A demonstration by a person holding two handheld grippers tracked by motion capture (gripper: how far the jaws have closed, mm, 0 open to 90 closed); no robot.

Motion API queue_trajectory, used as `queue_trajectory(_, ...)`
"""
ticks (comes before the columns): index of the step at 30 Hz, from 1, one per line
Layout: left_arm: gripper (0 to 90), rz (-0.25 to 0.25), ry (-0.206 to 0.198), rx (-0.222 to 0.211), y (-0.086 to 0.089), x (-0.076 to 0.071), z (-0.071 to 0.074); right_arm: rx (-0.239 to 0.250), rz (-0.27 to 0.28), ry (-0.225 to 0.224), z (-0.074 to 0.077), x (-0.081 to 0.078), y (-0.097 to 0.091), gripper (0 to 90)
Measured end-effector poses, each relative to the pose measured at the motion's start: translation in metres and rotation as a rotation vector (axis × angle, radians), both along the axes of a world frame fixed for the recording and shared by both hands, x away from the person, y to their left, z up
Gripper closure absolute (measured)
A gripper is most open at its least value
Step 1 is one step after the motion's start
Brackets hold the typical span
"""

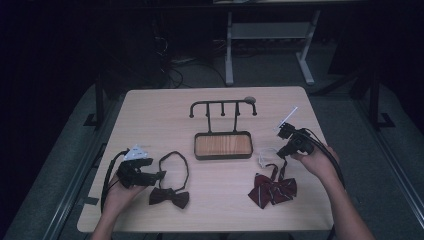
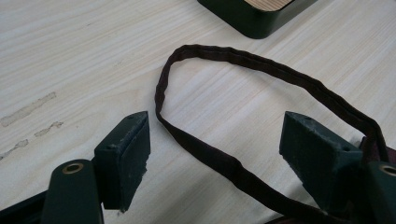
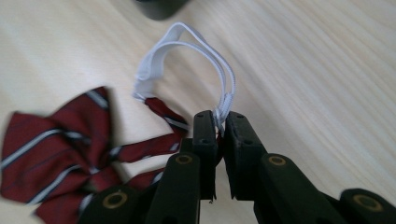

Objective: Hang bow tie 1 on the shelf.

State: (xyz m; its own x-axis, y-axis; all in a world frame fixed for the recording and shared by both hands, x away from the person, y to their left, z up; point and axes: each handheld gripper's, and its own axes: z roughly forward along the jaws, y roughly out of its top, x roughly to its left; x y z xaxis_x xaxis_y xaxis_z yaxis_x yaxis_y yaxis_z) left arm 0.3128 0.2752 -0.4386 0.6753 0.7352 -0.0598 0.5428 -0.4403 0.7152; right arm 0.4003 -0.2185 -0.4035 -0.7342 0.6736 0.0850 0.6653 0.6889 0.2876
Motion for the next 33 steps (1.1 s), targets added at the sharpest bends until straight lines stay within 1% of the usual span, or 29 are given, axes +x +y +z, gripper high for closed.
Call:
queue_trajectory(1, 25.1, 0.000, 0.000, 0.000, 0.000, 0.000, 0.000, 0.000, 0.000, 0.000, 0.000, 0.000, 0.000, 82.6)
queue_trajectory(2, 25.1, 0.000, -0.002, -0.003, -0.001, 0.000, -0.001, 0.005, 0.012, -0.002, 0.007, -0.003, 0.001, 82.6)
queue_trajectory(7, 25.1, -0.002, -0.003, -0.003, -0.001, 0.000, -0.001, 0.036, 0.036, 0.003, 0.023, -0.006, 0.003, 82.5)
queue_trajectory(9, 25.1, -0.001, -0.001, -0.004, -0.001, 0.000, -0.001, 0.049, 0.053, 0.002, 0.030, -0.008, 0.004, 82.3)
queue_trajectory(10, 25.0, -0.001, -0.001, -0.004, -0.001, 0.000, -0.001, 0.049, 0.053, 0.002, 0.030, -0.008, 0.004, 82.3)
queue_trajectory(11, 25.1, -0.002, -0.001, -0.002, 0.000, 0.000, -0.001, 0.059, 0.067, 0.002, 0.036, -0.009, 0.006, 82.3)
queue_trajectory(13, 25.0, -0.003, 0.002, -0.001, 0.000, 0.000, -0.001, 0.059, 0.074, 0.001, 0.038, -0.010, 0.006, 82.3)
queue_trajectory(14, 25.0, -0.003, 0.001, 0.000, -0.001, 0.000, -0.001, 0.068, 0.087, 0.001, 0.044, -0.012, 0.007, 82.5)
queue_trajectory(17, 25.0, -0.002, -0.001, -0.003, 0.000, 0.000, -0.001, 0.071, 0.098, -0.008, 0.049, -0.013, 0.007, 82.5)
queue_trajectory(18, 25.0, -0.001, -0.001, -0.005, 0.000, 0.000, -0.001, 0.081, 0.103, -0.008, 0.054, -0.014, 0.008, 82.5)
queue_trajectory(20, 25.1, -0.001, -0.001, -0.005, 0.000, 0.000, -0.001, 0.081, 0.107, -0.011, 0.056, -0.014, 0.008, 82.5)
queue_trajectory(21, 25.0, -0.001, -0.001, -0.004, 0.000, 0.000, -0.001, 0.082, 0.112, -0.017, 0.061, -0.016, 0.008, 82.5)
queue_trajectory(23, 25.0, -0.002, 0.000, -0.003, 0.000, 0.000, -0.001, 0.083, 0.116, -0.022, 0.065, -0.017, 0.009, 82.5)
queue_trajectory(25, 25.0, 0.002, 0.001, -0.014, -0.002, 0.000, -0.002, 0.083, 0.124, -0.025, 0.070, -0.017, 0.010, 82.7)
queue_trajectory(28, 25.0, -0.003, 0.001, -0.006, -0.001, 0.000, -0.001, 0.082, 0.130, -0.034, 0.076, -0.018, 0.011, 82.8)
queue_trajectory(31, 25.0, -0.002, 0.000, -0.009, -0.001, 0.000, -0.001, 0.080, 0.134, -0.042, 0.081, -0.018, 0.012, 82.8)
queue_trajectory(32, 25.0, -0.001, 0.001, -0.007, -0.001, 0.000, -0.001, 0.076, 0.138, -0.046, 0.085, -0.019, 0.014, 82.9)
queue_trajectory(33, 25.1, -0.001, 0.001, -0.007, -0.001, 0.000, -0.001, 0.076, 0.138, -0.046, 0.085, -0.019, 0.014, 82.9)
